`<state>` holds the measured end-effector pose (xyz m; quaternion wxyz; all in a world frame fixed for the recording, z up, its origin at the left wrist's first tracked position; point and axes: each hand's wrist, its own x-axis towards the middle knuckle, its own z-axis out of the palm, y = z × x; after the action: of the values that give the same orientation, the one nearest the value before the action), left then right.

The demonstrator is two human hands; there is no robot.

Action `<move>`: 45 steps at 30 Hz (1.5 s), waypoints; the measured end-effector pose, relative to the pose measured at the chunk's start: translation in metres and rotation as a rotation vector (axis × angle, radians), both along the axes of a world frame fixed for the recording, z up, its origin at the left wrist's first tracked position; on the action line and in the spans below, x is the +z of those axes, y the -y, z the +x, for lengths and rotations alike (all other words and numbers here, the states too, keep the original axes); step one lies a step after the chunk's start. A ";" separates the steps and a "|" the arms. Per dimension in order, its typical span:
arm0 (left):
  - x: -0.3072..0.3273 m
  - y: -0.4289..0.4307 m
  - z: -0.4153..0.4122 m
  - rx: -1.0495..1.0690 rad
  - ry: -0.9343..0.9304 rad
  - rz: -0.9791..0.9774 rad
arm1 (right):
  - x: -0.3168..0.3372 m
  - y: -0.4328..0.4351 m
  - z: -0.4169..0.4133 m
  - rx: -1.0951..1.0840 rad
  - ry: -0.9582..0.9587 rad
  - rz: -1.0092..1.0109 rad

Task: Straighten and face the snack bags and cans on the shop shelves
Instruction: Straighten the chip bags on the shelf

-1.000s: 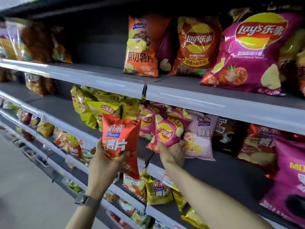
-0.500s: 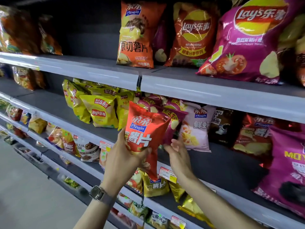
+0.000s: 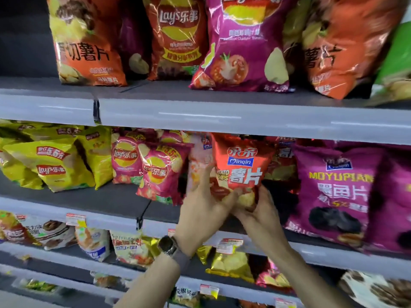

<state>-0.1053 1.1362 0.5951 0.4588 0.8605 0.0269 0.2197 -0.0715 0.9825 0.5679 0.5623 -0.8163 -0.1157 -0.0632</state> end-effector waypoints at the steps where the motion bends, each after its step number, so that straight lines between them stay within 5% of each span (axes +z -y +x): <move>1: -0.003 0.007 0.009 -0.055 -0.004 -0.016 | 0.001 0.007 0.008 -0.039 0.001 0.017; 11: -0.039 0.045 0.092 -0.259 -0.130 -0.303 | -0.029 0.018 0.090 -0.332 -0.038 -0.019; 22: -0.053 0.046 0.113 -0.269 -0.117 -0.385 | -0.038 0.011 0.099 -0.468 -0.077 -0.079; 36: -0.040 0.026 0.063 -0.211 -0.157 0.161 | -0.006 0.028 0.016 -0.184 -0.124 -0.173; 41: -0.010 0.027 0.024 -0.149 -0.202 0.262 | 0.006 0.053 -0.008 0.082 -0.104 -0.422; 45: 0.006 0.048 -0.003 -0.113 -0.179 0.316 | 0.021 0.087 -0.030 0.076 0.009 -0.578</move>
<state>-0.1081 1.0881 0.6013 0.3255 0.9381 -0.0155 0.1175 -0.1016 0.8953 0.5884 0.3077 -0.9376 -0.1618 -0.0103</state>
